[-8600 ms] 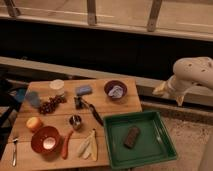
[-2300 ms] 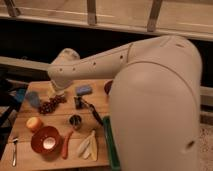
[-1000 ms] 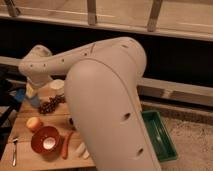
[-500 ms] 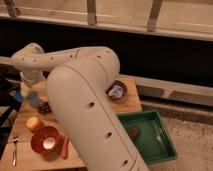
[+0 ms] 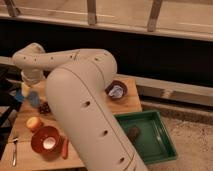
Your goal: Stack cups on top of each other
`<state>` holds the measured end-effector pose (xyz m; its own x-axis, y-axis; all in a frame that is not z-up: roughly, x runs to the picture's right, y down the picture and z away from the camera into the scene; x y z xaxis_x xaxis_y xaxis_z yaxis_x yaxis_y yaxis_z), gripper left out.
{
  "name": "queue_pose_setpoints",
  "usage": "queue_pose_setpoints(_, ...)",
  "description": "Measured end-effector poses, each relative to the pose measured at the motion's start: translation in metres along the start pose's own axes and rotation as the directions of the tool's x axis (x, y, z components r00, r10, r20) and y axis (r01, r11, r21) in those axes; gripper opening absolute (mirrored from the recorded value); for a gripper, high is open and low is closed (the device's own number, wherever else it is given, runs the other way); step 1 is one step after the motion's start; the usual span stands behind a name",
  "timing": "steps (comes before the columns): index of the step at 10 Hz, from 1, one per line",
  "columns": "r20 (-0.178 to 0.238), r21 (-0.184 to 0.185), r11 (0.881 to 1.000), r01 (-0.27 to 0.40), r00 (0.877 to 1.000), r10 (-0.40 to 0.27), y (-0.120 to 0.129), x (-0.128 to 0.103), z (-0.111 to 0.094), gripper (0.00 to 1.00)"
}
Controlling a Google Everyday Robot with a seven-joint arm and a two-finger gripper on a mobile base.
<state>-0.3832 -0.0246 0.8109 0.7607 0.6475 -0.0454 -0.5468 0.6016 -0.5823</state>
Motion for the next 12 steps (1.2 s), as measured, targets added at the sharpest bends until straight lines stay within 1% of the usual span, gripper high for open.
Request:
queue_pose_setpoints(2, 0.015, -0.029, 0.999, -0.016, 1.0, 0.016, -0.009, -0.003, 0.017, 0.8)
queue_pose_setpoints(4, 0.031, -0.064, 0.998, -0.009, 0.999, 0.011, -0.009, -0.022, 0.035, 0.8)
queue_pose_setpoints(7, 0.057, -0.101, 0.995, 0.014, 0.998, -0.008, -0.013, -0.044, 0.055, 0.8)
queue_pose_setpoints(9, 0.058, -0.126, 0.992, 0.015, 0.998, -0.007, -0.013, -0.044, 0.068, 0.8)
queue_pose_setpoints(12, 0.06, -0.157, 0.987, -0.03, 0.997, 0.039, -0.025, -0.028, 0.083, 0.8)
